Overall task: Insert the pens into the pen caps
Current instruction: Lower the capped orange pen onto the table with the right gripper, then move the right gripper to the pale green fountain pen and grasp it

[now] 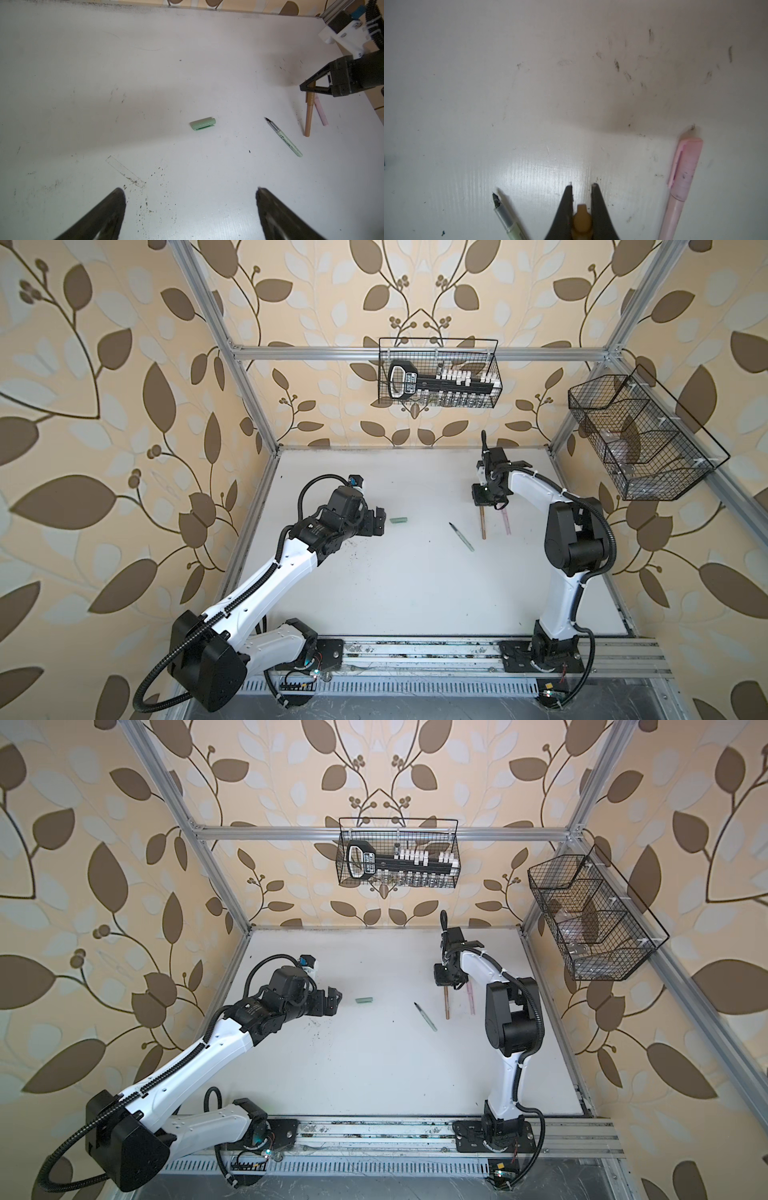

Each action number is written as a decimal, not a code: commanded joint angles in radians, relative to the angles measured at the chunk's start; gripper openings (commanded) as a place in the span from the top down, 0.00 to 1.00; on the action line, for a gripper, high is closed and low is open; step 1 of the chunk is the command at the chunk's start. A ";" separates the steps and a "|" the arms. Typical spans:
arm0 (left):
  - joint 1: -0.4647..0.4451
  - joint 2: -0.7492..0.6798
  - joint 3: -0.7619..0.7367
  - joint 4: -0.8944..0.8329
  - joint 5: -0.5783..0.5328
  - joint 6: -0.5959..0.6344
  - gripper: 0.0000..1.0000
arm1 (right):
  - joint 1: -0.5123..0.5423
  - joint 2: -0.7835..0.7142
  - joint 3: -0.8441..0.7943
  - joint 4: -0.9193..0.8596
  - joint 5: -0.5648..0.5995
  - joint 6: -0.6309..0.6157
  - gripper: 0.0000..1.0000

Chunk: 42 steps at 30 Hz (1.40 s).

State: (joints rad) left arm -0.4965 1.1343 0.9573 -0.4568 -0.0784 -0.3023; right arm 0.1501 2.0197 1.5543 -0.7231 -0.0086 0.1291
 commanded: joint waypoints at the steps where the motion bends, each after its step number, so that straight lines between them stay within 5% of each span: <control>1: -0.002 -0.036 -0.010 -0.017 -0.020 -0.018 0.01 | -0.003 0.050 0.035 -0.005 0.004 -0.026 1.00; 11: -0.002 -0.044 -0.031 -0.018 -0.039 -0.014 0.01 | -0.008 0.124 0.090 -0.032 0.069 -0.034 0.70; 22: -0.001 -0.078 -0.024 -0.024 -0.041 -0.002 0.01 | -0.011 0.012 0.066 0.005 0.068 -0.016 0.55; 33: -0.001 -0.084 -0.006 -0.008 -0.020 0.023 0.01 | 0.115 -0.514 -0.394 0.186 0.019 0.034 0.42; 42: -0.001 -0.072 0.003 -0.021 0.006 0.006 0.01 | 0.226 -0.517 -0.531 0.165 -0.088 0.057 0.39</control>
State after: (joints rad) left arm -0.4965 1.0698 0.9260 -0.4767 -0.0841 -0.2985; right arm 0.3557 1.4830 1.0512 -0.5575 -0.0589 0.1833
